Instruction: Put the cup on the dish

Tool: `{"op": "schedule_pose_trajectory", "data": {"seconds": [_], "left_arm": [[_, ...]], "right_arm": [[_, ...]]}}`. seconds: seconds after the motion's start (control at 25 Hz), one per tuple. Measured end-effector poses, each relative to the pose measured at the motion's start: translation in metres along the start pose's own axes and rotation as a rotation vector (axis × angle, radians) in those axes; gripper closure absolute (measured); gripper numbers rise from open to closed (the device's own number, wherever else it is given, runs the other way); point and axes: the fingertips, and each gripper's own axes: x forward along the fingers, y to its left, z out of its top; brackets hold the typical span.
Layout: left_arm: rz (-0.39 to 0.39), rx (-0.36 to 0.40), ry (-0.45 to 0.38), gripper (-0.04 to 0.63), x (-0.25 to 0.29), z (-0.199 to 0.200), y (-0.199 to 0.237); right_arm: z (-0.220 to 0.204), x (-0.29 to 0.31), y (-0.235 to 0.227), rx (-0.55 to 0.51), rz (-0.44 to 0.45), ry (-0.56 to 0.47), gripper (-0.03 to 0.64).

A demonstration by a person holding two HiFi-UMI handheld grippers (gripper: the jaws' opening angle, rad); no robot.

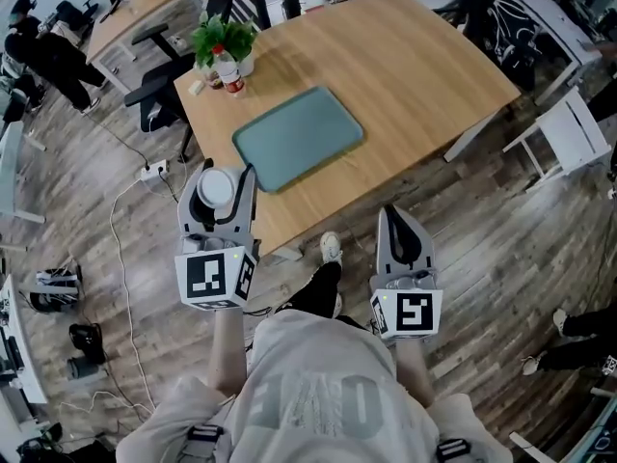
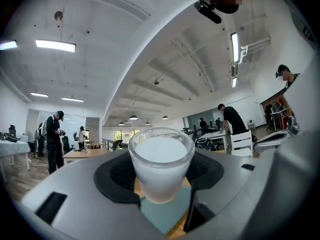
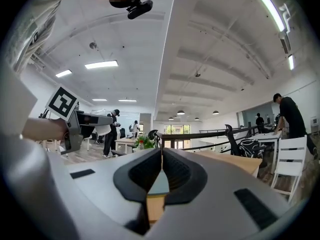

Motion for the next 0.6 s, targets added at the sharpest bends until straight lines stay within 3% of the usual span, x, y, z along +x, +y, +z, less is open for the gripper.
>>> {"op": "schedule_pose_trajectory", "data": {"seconds": [0.28, 0.44, 0.6], "left_arm": [[0.079, -0.044, -0.02, 0.334, 0.054, -0.014, 0.029], [0.115, -0.038, -0.03, 0.334, 0.086, -0.019, 0.036], [0.169, -0.052, 0.021, 0.334, 0.124, -0.04, 0.051]], "right_arm": [[0.01, 0.053, -0.02, -0.024, 0.023, -0.038, 0.595], [0.017, 0.099, -0.035, -0.062, 0.074, -0.042, 0.595], [0.021, 0.16, -0.042, -0.085, 0.155, -0.015, 0.595]]}}
